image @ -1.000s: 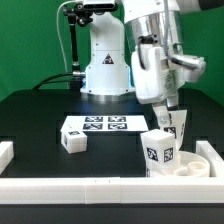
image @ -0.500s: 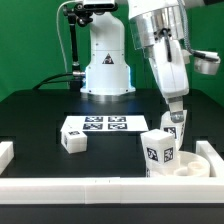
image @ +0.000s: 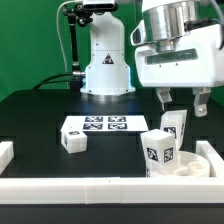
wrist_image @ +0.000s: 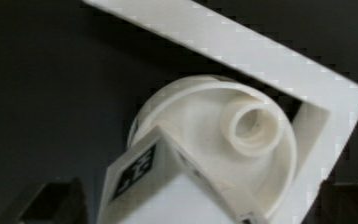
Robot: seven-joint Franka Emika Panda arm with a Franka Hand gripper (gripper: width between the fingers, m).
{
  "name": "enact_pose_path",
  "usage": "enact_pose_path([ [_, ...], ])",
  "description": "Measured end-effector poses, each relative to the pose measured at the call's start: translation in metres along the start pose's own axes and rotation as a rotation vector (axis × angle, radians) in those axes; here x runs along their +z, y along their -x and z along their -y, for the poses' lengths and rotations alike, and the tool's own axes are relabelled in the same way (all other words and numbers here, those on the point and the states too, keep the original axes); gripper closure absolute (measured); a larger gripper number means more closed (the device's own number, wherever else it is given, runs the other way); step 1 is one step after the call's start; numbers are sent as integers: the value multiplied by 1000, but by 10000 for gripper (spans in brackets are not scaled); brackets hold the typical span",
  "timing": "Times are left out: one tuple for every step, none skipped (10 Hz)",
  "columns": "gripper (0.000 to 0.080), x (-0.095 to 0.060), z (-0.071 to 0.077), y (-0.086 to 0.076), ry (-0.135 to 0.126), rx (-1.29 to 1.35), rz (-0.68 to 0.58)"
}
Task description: Assemble stool
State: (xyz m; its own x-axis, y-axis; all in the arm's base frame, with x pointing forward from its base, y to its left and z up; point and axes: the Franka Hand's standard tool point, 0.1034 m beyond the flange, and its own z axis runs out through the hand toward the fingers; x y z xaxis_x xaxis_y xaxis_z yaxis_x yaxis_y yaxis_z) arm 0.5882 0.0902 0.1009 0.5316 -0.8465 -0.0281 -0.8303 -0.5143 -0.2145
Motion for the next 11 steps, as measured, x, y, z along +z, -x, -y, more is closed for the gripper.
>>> enact_pose_path([
  [151, 1, -3, 0, 4, -61, 3],
  [151, 1, -4, 0, 6, -116, 2],
  [151, 1, -4, -1, 6, -181, 2],
  [151, 1, -4, -1, 7, -239, 2],
  [151, 1, -4, -1, 7, -300, 2],
  [151, 1, -4, -1, 7, -341, 2],
  [151, 2, -6, -2, 5, -437, -7],
  [151, 4, -10, -2, 10, -523, -15],
  [151, 4, -11, -3, 12, -622, -32],
  [151, 3, -11, -6, 12, -743, -50],
  [151, 4, -13, -7, 19, -862, -52],
])
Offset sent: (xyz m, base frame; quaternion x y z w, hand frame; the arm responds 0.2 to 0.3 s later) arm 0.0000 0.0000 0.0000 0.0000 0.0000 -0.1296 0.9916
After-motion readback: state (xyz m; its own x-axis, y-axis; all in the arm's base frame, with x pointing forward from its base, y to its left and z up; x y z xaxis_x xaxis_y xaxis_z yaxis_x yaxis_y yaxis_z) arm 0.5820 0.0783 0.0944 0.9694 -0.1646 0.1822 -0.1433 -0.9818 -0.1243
